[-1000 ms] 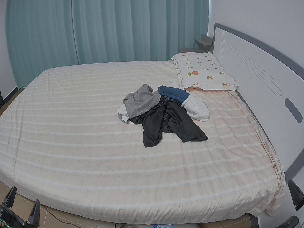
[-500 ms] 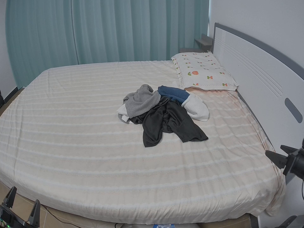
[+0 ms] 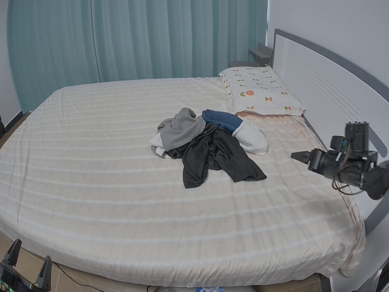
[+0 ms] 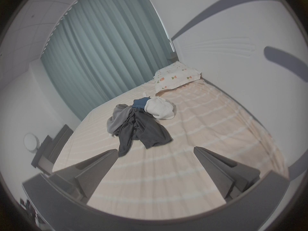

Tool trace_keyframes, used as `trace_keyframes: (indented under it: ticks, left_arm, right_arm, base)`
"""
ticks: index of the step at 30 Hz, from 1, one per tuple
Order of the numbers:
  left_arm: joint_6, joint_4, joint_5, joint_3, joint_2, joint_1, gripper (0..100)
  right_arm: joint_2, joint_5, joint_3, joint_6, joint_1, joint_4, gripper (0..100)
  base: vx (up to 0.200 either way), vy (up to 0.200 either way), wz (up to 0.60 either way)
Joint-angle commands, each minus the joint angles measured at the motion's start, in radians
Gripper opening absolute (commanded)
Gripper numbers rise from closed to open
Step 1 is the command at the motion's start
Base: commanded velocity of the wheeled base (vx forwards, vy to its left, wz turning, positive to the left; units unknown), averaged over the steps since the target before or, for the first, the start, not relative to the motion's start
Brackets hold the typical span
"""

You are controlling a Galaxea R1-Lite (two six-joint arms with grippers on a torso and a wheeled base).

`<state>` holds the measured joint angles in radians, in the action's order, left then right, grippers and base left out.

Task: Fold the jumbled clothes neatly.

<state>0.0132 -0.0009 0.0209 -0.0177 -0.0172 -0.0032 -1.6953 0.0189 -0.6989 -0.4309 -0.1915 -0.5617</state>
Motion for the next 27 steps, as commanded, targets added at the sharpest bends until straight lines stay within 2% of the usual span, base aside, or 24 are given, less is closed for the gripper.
trace_keyframes:
  ticks: [1, 6, 21, 27]
  left_arm:
    - [0.001, 0.001, -0.001, 0.018, 0.006, 0.000, 100]
    - [0.001, 0.001, -0.002, 0.018, 0.006, 0.000, 100]
    - [0.001, 0.001, -0.002, 0.018, 0.006, 0.000, 100]
    - [0.001, 0.001, -0.002, 0.018, 0.006, 0.000, 100]
  right_arm:
    - [-0.748, -0.109, -0.659, -0.287, -0.095, 0.072, 100]
    - [-0.859, -0.111, -0.792, -0.335, -0.094, 0.144, 100]
    - [-1.008, -0.131, -1.025, -0.348, -0.085, 0.241, 100]
    - [-1.038, -0.131, -1.127, -0.410, -0.083, 0.319, 100]
  base:
    - [0.000, 0.000, 0.00]
    - [0.000, 0.000, 0.00]
    - [0.000, 0.000, 0.00]
    - [0.000, 0.000, 0.00]
